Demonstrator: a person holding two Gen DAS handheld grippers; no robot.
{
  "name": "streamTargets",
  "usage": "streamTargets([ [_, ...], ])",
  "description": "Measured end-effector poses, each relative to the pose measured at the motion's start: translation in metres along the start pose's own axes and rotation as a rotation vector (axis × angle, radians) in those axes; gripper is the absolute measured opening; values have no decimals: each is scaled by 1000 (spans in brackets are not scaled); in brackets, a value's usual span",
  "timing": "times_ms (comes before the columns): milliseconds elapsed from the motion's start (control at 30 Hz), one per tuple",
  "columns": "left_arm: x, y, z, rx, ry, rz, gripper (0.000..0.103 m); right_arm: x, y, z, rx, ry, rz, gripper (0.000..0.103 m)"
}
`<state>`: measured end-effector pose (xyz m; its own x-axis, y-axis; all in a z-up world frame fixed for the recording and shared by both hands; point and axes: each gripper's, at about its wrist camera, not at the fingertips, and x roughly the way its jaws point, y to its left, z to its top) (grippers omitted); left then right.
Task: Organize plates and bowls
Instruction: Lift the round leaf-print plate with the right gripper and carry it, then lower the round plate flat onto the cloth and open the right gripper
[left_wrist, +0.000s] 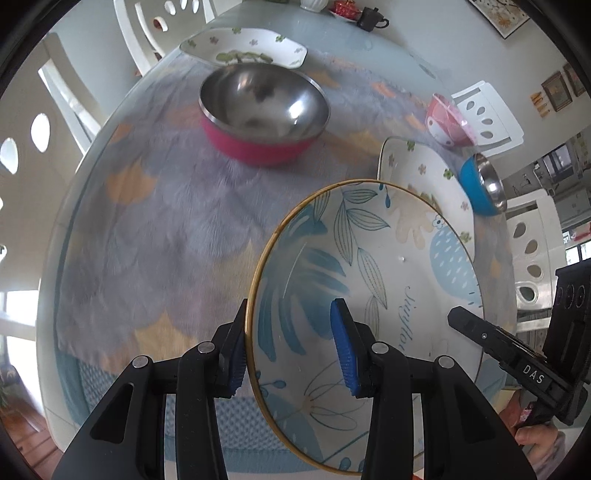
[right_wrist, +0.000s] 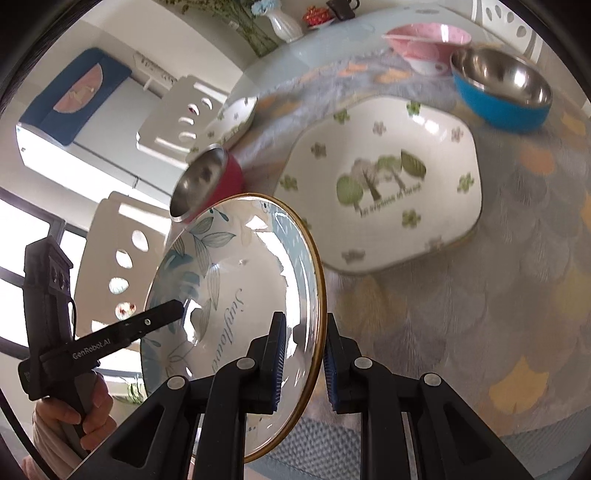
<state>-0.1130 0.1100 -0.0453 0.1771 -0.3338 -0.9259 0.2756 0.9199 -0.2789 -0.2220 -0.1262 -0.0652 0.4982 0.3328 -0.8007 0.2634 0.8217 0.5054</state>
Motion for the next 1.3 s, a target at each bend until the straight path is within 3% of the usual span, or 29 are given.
streamTargets([
  [467,29,8,-30,0,87,14,37,27,-15,-33,-6,112,-49,19],
  [900,45,4,-32,57,120,27,37,31,-28,-34,1,115,-86,18],
  [1300,56,-12,-29,138,116,61,56,36,-35,-31,39,138,-42,19],
])
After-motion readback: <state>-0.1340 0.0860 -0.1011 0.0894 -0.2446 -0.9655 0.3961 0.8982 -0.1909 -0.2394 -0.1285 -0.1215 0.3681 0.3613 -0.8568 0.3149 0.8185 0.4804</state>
